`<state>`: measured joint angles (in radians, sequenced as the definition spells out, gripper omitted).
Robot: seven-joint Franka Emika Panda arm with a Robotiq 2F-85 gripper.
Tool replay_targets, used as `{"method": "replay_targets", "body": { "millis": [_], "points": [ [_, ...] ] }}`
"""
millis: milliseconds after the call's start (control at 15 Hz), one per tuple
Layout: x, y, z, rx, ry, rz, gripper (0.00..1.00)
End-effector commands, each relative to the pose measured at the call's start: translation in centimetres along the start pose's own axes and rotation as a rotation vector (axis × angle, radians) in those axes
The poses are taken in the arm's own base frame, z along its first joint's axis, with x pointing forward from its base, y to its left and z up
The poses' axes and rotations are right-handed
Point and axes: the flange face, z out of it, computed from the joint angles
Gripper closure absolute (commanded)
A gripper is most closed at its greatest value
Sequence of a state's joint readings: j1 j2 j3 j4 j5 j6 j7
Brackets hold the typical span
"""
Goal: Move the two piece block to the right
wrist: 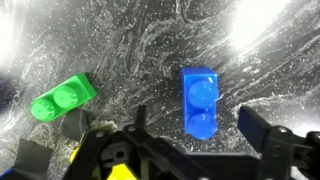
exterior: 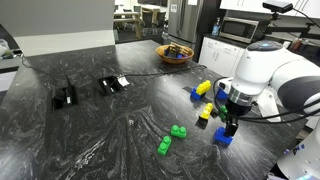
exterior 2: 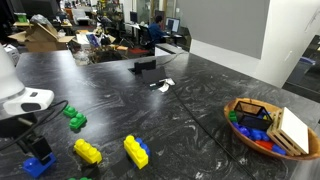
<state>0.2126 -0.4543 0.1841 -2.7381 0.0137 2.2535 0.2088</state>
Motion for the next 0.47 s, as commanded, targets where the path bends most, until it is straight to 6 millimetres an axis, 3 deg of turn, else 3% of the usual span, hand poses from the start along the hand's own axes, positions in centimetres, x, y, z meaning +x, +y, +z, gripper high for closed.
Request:
{"method": "replay_targets", "body": {
  "millis": [0,400],
  "points": [
    [-0.36,1.11,-2.08,0.018,0.034,0.110,0.00],
    [-0.24,1.26,-2.46,0.023,0.039,0.143,0.00]
  ]
}}
